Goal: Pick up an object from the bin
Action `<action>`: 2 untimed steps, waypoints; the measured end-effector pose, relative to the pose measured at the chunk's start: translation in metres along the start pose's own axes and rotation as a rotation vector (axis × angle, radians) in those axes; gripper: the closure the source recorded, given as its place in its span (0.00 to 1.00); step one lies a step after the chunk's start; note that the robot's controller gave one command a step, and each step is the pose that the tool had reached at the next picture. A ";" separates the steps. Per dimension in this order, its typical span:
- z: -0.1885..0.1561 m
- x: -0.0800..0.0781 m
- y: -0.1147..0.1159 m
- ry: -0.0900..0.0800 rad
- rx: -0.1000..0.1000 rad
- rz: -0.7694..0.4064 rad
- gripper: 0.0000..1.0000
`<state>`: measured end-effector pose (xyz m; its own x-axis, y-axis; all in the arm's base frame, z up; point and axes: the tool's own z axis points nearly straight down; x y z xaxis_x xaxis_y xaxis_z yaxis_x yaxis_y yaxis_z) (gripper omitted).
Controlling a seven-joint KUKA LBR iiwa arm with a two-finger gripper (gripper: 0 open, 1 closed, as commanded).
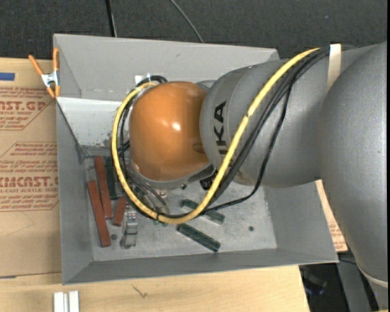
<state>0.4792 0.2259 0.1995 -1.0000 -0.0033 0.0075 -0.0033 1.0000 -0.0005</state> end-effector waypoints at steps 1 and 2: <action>-0.004 -0.002 -0.001 -0.007 -0.002 0.003 0.00; 0.053 -0.017 -0.008 -0.012 -0.004 0.072 0.00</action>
Offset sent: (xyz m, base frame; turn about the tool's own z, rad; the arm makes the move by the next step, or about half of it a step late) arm 0.0328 -0.0182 -0.1292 0.1615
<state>0.4961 0.2184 0.1460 -0.9976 0.0689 -0.0049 0.0689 0.9976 0.0037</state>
